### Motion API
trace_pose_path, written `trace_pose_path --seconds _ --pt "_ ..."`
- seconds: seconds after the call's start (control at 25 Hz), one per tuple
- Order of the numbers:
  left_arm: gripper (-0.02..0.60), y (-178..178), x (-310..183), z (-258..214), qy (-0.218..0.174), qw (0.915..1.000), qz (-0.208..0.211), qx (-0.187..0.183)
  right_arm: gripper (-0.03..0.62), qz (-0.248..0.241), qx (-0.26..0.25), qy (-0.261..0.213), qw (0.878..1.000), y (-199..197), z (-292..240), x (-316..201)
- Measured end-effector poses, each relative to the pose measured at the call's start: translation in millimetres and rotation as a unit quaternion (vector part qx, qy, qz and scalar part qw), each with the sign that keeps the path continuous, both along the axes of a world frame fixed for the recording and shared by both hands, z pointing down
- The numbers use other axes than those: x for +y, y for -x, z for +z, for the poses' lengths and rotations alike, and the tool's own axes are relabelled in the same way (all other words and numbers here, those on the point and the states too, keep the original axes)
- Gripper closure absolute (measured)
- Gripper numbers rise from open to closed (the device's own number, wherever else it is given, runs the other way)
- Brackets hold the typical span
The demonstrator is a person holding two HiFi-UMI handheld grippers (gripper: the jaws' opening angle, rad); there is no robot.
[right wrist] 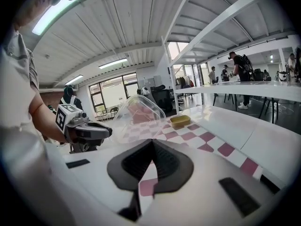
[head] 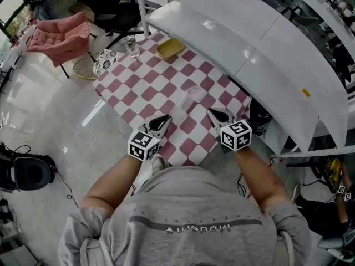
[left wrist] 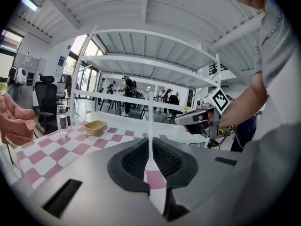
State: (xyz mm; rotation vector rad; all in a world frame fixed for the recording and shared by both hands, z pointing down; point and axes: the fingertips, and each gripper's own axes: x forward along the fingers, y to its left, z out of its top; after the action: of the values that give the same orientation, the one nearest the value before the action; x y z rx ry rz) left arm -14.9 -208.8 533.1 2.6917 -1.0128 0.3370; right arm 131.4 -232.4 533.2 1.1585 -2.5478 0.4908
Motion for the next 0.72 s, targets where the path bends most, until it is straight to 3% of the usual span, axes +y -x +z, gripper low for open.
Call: trace_pose_path --seconds 0.72 --pt "0.543 -4 41 63 0.055 0.9976 0.024 -0.035 0.569 -0.032 0.029 0.089 0.995 16 83 52"
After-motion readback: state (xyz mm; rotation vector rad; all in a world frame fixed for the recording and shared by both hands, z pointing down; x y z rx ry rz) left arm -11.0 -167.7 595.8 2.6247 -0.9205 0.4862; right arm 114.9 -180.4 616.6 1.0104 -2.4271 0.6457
